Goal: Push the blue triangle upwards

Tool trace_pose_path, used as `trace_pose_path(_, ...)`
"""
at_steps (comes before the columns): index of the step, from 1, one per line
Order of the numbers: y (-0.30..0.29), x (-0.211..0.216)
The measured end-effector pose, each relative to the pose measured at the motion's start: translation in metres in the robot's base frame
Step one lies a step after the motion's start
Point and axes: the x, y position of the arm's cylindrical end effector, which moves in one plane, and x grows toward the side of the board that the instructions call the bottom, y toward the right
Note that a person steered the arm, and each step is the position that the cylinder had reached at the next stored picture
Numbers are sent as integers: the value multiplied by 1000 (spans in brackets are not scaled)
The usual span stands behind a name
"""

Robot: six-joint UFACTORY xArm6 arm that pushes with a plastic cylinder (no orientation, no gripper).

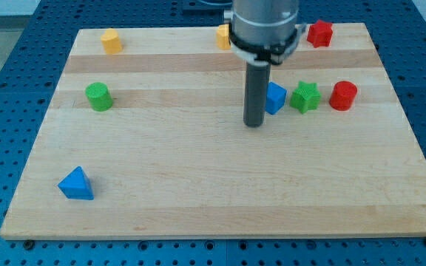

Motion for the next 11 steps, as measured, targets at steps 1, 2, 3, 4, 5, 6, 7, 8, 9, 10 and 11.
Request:
trace_pose_path(1,-16,48)
trace_pose_path(2,-53,87)
trace_pose_path(3,-97,126)
trace_pose_path(4,-143,156)
trace_pose_path(5,-172,158)
trace_pose_path(6,-213,157)
trace_pose_path(7,-245,156)
trace_pose_path(8,-253,137)
trace_pose_path(9,-253,113)
trace_pose_path(10,-254,92)
trace_pose_path(11,-273,89)
